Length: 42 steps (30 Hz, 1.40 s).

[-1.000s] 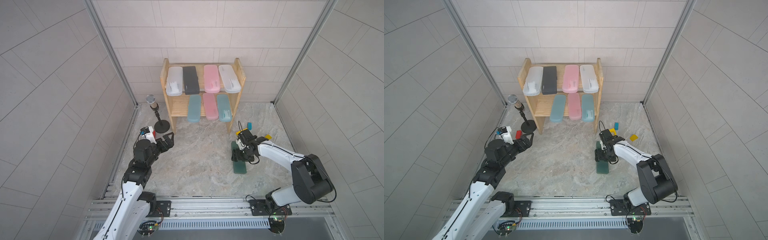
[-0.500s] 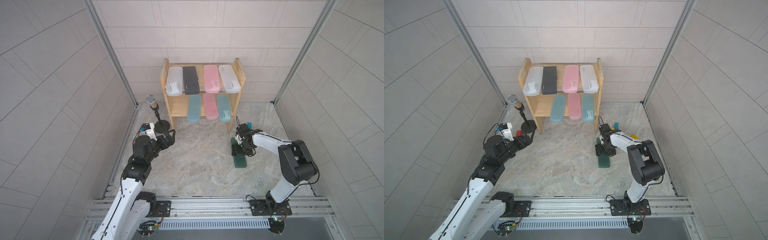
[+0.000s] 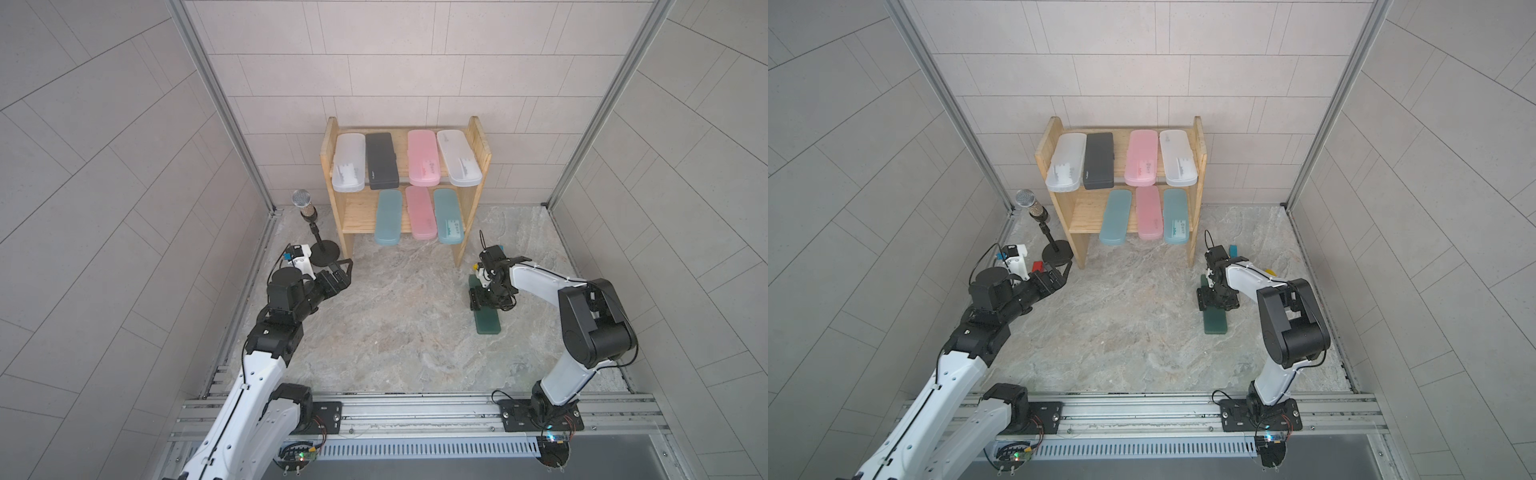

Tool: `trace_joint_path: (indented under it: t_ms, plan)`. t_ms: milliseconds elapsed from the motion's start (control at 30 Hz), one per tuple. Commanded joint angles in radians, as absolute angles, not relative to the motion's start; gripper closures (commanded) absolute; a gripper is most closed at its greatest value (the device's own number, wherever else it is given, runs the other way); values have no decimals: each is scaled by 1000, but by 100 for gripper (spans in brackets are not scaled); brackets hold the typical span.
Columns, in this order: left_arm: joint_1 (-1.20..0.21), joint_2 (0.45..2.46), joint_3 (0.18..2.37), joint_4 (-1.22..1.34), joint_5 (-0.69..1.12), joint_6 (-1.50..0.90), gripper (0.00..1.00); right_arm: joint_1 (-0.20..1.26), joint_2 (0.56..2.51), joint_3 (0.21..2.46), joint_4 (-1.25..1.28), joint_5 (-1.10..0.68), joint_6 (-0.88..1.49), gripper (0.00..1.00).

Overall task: Remove the pencil cases from the shelf
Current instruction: Place the pencil case at the center of the board, then pick up the pencil case from the shelf.

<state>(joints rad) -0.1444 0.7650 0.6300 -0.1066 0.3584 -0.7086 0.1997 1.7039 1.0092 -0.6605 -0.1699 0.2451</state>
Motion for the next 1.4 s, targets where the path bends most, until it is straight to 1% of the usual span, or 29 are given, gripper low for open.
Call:
trace_joint_path:
  t_ms: [0,133,300,400,433,533,633,733,800,833,967,1067,1367]
  plan:
    - [-148,762,659,-80,367,-718,0,187,1701,996,-705,-112,243,14]
    - [-148,758,664,-82,360,-747,0,187,1672,1015,-727,-83,245,11]
    - [-151,759,675,-83,368,-802,0,187,1569,1011,-713,-96,251,8]
    - [-185,770,673,-59,365,-847,0,187,1489,1018,-724,-97,259,1]
    - [-204,770,675,-50,361,-857,0,187,1465,1019,-728,-95,264,0]
    - [-266,849,669,15,364,-915,0,187,1375,1019,-745,-102,277,0]
    - [-308,917,648,142,379,-995,0,188,1239,971,-704,-135,300,0]
    - [-324,981,647,251,381,-1088,0,177,1090,897,-612,-136,339,0]
    - [-328,1038,677,326,423,-1125,0,162,1029,895,-604,-145,355,0]
    - [-329,1066,707,320,434,-1124,0,154,1011,900,-607,-156,362,0]
    - [-339,1144,759,307,415,-1116,0,150,983,916,-624,-217,389,0]
    - [-339,1200,754,360,395,-1136,0,149,976,917,-628,-235,403,0]
    - [-339,1314,795,415,357,-1144,1,150,950,919,-645,-232,404,0]
